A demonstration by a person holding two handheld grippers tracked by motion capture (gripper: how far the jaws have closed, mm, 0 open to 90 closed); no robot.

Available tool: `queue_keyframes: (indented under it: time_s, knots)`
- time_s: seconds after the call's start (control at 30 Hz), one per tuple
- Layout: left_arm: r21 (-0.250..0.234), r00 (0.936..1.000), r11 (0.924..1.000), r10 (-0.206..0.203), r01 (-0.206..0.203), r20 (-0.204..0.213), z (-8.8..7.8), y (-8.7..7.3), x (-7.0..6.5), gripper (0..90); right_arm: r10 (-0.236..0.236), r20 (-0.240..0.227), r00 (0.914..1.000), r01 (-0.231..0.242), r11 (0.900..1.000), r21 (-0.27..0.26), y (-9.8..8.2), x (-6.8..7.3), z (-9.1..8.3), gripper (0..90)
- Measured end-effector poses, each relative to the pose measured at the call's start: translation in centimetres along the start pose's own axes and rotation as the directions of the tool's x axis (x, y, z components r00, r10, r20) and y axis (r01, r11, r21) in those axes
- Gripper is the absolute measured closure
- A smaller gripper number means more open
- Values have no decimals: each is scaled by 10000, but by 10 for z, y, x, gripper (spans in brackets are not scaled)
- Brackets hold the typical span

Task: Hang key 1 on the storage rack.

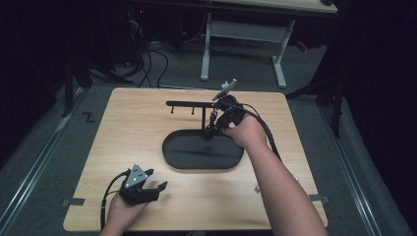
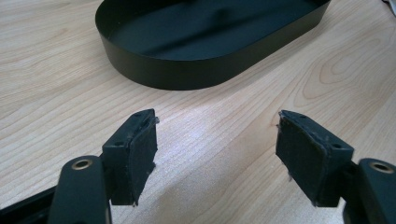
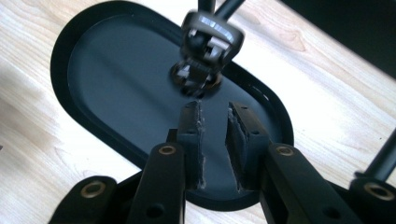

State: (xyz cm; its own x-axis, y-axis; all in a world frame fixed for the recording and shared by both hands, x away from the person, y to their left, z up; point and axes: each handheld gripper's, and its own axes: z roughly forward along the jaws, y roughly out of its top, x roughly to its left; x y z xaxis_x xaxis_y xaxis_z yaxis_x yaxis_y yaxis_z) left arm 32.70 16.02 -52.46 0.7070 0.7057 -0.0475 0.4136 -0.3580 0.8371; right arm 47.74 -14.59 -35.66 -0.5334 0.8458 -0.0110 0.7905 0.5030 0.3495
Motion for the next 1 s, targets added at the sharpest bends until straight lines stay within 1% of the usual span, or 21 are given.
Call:
queue_keyframes:
  time_s: [0.17,0.3,0.43,0.47,0.53,0.57,0.63,0.7,0.83,0.9,0.97,1.0]
  knots:
    - [10,10000,10000,27,-27,14,1,0,-1,296,95,-116,9999,-95,10000,-27,-10,0,-1,725]
    - [49,10000,10000,85,-85,15,3,1,-2,296,172,-240,9996,-175,9998,-95,-24,-2,-3,714]
    - [69,9999,9999,133,-133,5,4,1,-3,296,131,-313,9994,-133,9999,-86,-42,-3,-4,698]
    - [141,9999,9998,155,-156,50,4,1,-4,296,222,-318,9992,-224,9997,-58,-47,-4,-5,690]
    - [150,9998,9997,187,-188,42,5,1,-4,296,218,-340,9992,-223,9997,-130,-56,-7,-5,673]
    - [137,9998,9997,188,-189,32,5,1,-4,296,324,-385,9987,-329,9994,-145,-60,-7,-6,664]
    - [184,9998,9996,208,-209,39,6,1,-5,296,259,-382,9989,-265,9995,-156,-70,-8,-6,653]
    - [256,9997,9994,232,-234,66,6,1,-5,296,233,-367,9991,-237,9997,-106,-78,-8,-5,641]
    - [218,9997,9995,249,-250,35,6,1,-6,295,223,-378,9990,-228,9997,-124,-98,-11,-2,616]
    - [224,9997,9995,231,-232,42,6,0,-6,295,281,-322,9991,-286,9995,-154,-109,-11,1,591]
    - [260,9997,9994,244,-245,54,6,0,-6,296,297,-260,9992,-301,9994,-152,-118,-11,3,586]
    - [275,9996,9993,261,-263,57,6,0,-6,296,334,-304,9990,-340,9992,-186,-124,-12,5,586]
